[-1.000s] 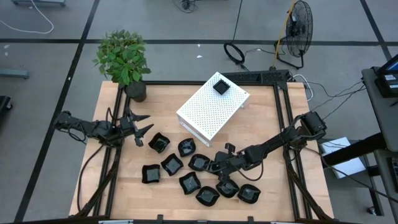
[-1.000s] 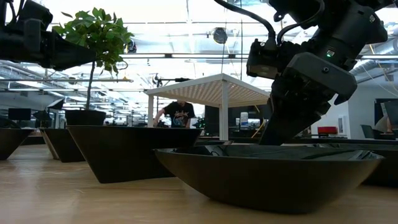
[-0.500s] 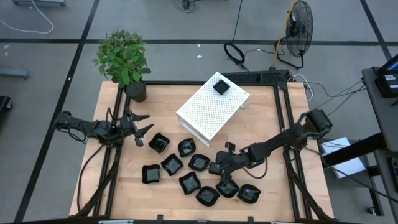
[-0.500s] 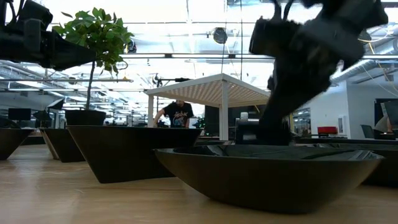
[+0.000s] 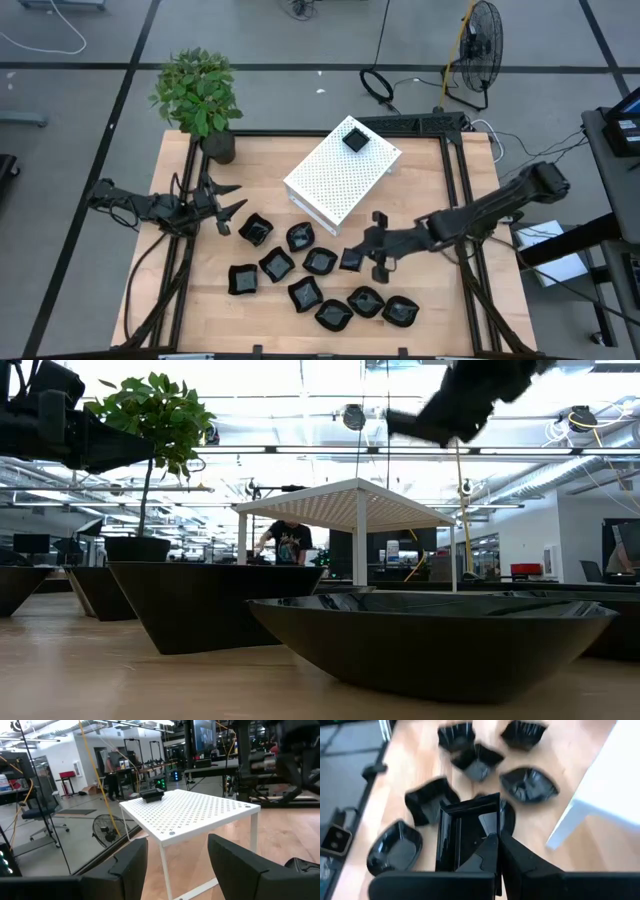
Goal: Pick & Place Mini shaped plates
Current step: Stack the black square plate on top of the black square plate on the shelf
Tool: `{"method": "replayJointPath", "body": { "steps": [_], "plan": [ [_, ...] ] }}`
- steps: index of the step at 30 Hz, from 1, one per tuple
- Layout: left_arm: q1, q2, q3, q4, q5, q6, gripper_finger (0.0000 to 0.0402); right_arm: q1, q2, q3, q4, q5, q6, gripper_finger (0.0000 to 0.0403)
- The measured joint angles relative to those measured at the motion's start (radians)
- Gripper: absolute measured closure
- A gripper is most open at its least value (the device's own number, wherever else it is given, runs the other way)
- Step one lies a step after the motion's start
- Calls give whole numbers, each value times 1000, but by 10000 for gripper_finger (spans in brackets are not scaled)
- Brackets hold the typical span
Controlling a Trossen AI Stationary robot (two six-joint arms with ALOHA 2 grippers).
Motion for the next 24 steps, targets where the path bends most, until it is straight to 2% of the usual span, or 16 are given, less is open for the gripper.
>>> {"method": "replayJointPath", "body": {
  "steps": [8,15,19,24],
  "plan": [
    [0,0,0,0,0,0,190,-118,-126,0,-13,0,-71,399],
    [0,0,0,0,0,0,190,-313,-188,4,-42,-14,-118,399],
    [0,0,0,0,0,0,190,-496,-189,68,-46,-171,-123,401],
    [0,0,0,0,0,0,190,-728,-114,230,-107,-376,-122,401]
  ]
}}
